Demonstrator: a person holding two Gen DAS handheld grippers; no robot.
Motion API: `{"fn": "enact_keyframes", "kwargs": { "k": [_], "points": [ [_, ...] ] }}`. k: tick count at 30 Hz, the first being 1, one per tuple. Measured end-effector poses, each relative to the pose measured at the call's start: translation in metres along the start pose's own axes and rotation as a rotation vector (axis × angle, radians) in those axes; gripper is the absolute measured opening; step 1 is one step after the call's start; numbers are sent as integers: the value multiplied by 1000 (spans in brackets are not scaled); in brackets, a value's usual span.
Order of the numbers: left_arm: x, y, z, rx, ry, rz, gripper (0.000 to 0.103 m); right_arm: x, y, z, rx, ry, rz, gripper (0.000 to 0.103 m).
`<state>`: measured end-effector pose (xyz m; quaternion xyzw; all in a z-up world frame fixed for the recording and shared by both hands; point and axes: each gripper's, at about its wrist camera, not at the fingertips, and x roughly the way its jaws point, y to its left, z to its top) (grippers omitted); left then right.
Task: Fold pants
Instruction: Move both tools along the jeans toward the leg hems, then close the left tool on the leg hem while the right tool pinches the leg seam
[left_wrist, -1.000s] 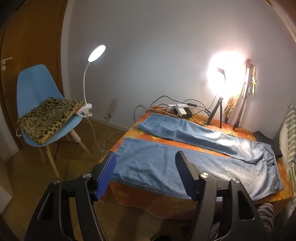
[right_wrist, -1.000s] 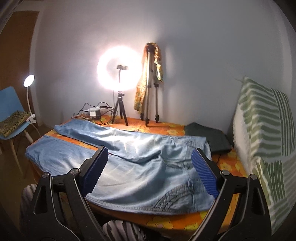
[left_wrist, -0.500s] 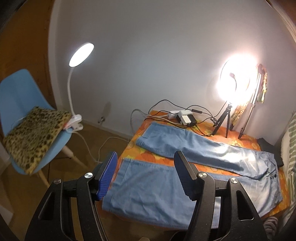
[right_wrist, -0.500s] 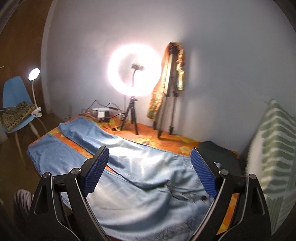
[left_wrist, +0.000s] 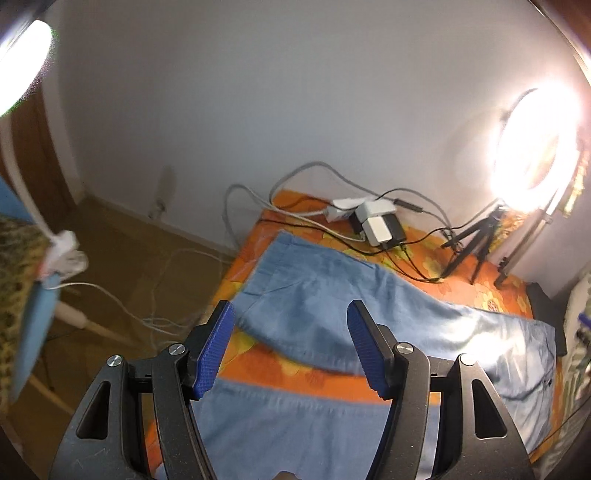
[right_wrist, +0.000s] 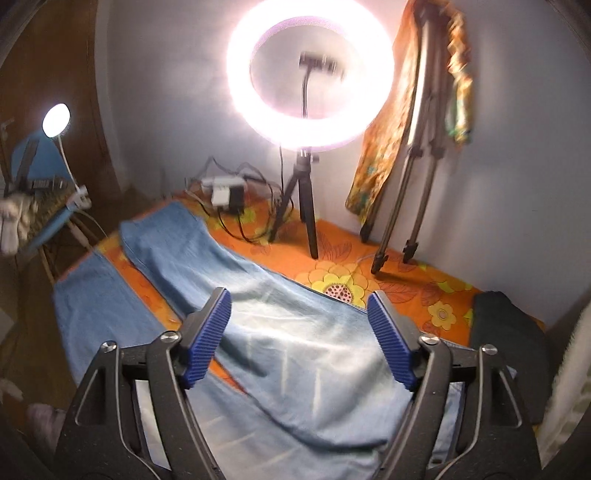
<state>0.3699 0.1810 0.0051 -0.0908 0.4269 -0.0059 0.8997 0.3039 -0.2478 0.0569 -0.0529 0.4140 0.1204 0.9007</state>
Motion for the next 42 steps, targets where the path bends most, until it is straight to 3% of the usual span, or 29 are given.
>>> {"fn": "enact_keyframes", "kwargs": {
  "k": [4,9,17,26,33,34,37,39,42],
  "points": [
    [75,-3,25,-73,128,-23,63,66,-10,-2,-25,100,20,71],
    [148,-14,45,-129,227,-33,63,125,-22,-10,-66,166,39,71],
    [234,-30,68,-165,298,17,64,187,-36,-20,-152,246,106,71],
    [280,-25,73,-272,368,94,64,227,-48,-23,-198,305,141,71],
    [289,-39,72,-231,341,194,63,240,-58,-25,-188,319,163,71],
    [289,-42,71,-213,331,207,61,241,-59,-26,-191,323,166,71],
    [284,-54,67,-162,282,245,43,247,-59,-27,-203,328,171,71],
    [279,-55,67,-164,257,233,11,248,-60,-27,-206,329,180,71],
    [272,-59,65,-170,242,238,6,249,-60,-28,-209,334,203,71]
  ]
}}
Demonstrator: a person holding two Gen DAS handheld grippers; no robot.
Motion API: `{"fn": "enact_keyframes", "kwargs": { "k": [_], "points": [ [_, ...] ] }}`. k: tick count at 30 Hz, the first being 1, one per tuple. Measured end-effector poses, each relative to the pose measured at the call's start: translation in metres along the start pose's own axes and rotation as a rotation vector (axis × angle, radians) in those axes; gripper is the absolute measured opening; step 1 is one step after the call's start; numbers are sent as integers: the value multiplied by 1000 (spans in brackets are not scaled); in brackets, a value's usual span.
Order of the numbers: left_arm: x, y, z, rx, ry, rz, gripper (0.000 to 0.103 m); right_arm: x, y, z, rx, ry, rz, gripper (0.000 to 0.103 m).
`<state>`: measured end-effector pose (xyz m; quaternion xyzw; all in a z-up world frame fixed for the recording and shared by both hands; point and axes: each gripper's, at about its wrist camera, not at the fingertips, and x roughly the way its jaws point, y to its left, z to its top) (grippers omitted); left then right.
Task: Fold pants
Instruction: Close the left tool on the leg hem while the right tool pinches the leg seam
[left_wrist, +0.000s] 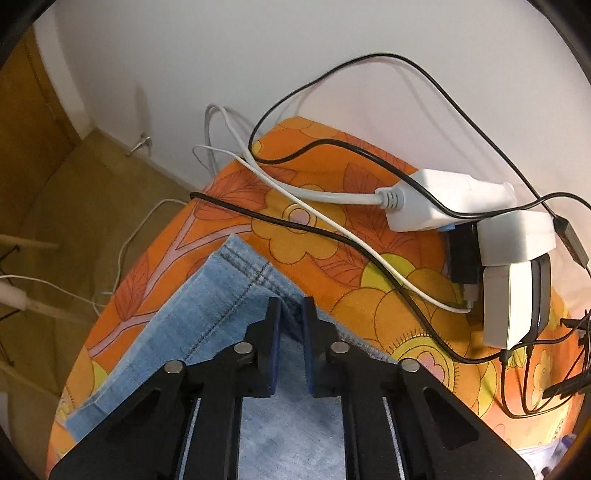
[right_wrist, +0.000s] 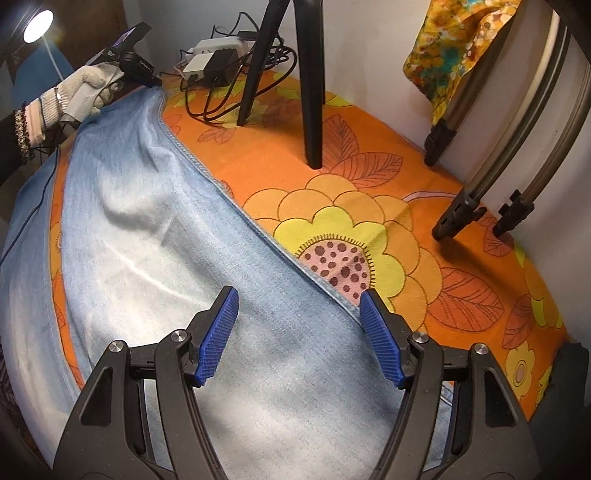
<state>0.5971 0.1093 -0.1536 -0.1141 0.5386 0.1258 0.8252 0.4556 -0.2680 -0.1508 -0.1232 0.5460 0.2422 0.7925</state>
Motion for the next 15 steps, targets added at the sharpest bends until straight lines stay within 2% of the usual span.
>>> {"fn": "enact_keyframes", "kwargs": {
  "k": [8,12,15],
  "points": [
    [-27,14,-7,-40,-58,-61,3,14,1,-1,-38,50,22,72],
    [-51,12,-6,-37,-94,-77,3,8,-13,5,12,30,68,72],
    [-56,18,-6,-24,-116,-83,3,8,-32,10,66,22,58,71]
  ]
}}
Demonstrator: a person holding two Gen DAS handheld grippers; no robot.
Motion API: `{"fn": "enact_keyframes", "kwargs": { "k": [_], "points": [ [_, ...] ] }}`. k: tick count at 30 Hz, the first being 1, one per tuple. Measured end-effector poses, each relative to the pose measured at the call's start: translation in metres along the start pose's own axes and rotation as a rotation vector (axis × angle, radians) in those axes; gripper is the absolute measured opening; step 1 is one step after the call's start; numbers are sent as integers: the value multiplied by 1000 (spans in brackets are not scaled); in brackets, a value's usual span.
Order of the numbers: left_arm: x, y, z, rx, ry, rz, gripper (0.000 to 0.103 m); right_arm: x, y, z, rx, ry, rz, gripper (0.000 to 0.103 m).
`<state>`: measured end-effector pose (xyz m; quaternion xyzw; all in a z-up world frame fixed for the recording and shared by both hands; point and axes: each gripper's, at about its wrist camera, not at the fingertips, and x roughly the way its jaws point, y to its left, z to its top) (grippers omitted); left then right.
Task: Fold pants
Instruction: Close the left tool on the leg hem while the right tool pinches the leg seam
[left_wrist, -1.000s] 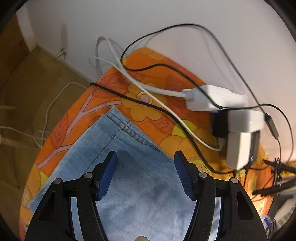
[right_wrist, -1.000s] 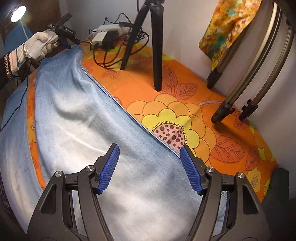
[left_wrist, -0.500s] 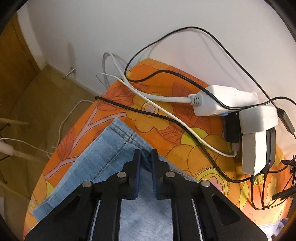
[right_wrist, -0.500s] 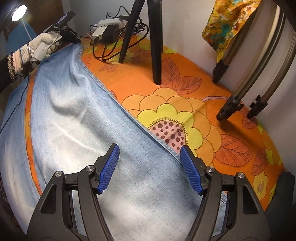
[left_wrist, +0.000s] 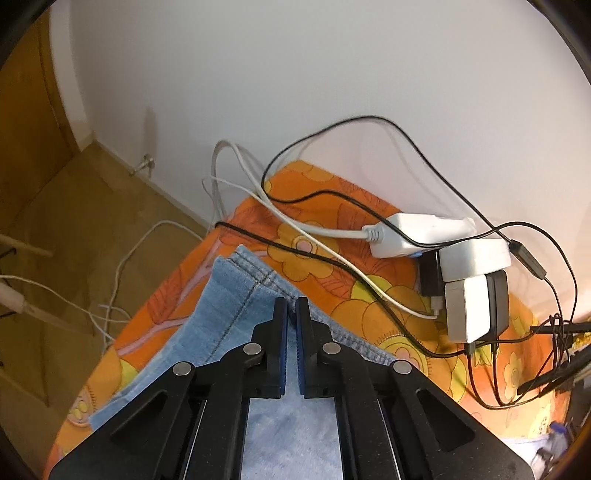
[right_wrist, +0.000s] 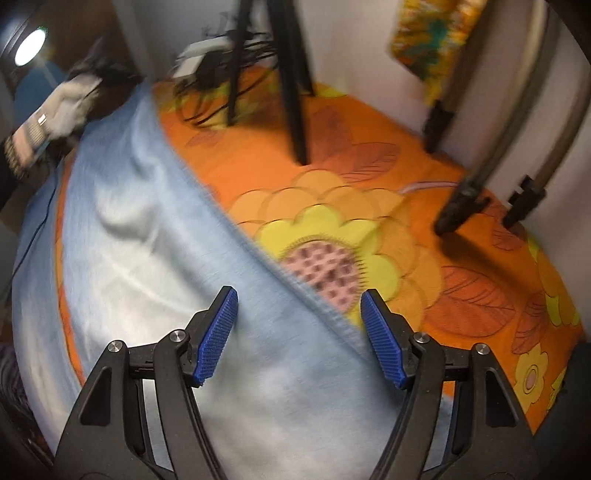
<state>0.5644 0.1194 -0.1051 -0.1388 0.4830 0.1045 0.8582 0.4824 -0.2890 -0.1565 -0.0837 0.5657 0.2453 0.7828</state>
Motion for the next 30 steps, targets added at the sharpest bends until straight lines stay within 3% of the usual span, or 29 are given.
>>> {"fn": "enact_keyframes", "kwargs": {
  "k": [5,6,9,10,15,22,28,30],
  "points": [
    [-7,15,2,-11,-27,-30,3,10,6,4,-66,26,-31,64],
    [-9,18,3,1,23,-1,3,10,9,4,-74,20,-28,56],
    [-17,21,4,-1,10,-13,2,7,21,0,-80,18,-58,14],
    [-17,24,4,1,7,-17,2,7,21,0,-80,18,-58,10],
    [-41,30,3,-2,-16,-50,2,-8,46,-11,-115,-3,-170,5],
    [-94,50,6,7,-88,-69,0,-89,82,-17,-132,-147,-243,4],
    [-85,50,-2,11,18,-141,0,-112,116,-25,-164,-150,-294,4],
    [-76,38,-3,31,32,-140,1,-118,122,-31,-146,-156,-260,4]
  ]
}}
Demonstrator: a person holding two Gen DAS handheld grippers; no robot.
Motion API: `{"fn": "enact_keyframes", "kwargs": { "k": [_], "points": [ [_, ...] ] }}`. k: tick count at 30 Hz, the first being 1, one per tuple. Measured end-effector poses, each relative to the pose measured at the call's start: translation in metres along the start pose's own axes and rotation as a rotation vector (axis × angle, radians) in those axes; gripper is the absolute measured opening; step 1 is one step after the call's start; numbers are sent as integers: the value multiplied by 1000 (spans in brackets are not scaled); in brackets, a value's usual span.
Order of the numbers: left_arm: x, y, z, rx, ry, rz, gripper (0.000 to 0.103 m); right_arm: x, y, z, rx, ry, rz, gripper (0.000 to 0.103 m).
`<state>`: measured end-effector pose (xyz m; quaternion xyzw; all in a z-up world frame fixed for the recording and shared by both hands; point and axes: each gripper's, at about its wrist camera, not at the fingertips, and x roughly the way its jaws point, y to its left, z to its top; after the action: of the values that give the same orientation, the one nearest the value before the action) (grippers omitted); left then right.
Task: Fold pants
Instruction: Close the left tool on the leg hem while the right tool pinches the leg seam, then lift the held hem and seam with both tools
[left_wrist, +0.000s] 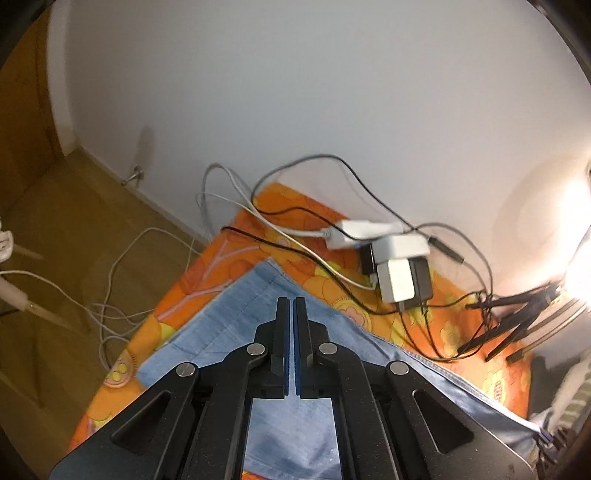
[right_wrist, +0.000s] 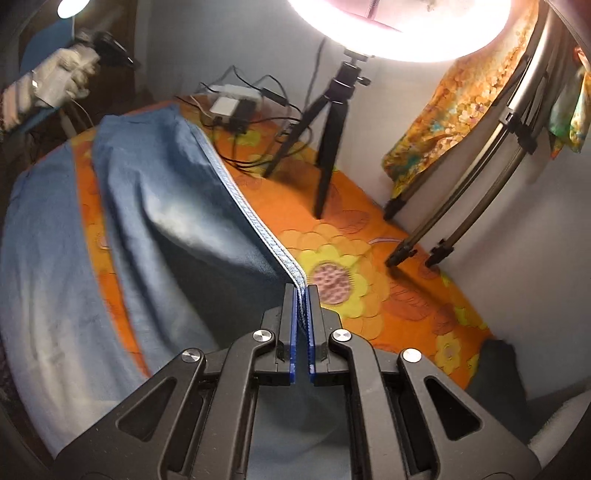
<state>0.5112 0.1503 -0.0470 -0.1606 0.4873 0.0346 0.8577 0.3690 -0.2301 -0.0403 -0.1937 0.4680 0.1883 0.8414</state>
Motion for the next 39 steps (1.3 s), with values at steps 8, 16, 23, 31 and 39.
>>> {"fn": "enact_keyframes", "kwargs": {
  "k": [8,16,23,31,39],
  "points": [
    [53,-44,-13,48,160,-93,36,-49,70,-45,-13,3,104,4],
    [89,-52,-39,122,307,25,42,-32,120,-89,-111,112,185,4],
    [114,-55,-32,104,313,130,52,-26,122,-96,-104,115,225,4],
    [121,-58,-37,127,205,224,28,-25,121,-94,-109,110,242,4],
    [95,-43,-35,59,139,159,5,-23,112,-90,-85,90,205,4]
  ]
}}
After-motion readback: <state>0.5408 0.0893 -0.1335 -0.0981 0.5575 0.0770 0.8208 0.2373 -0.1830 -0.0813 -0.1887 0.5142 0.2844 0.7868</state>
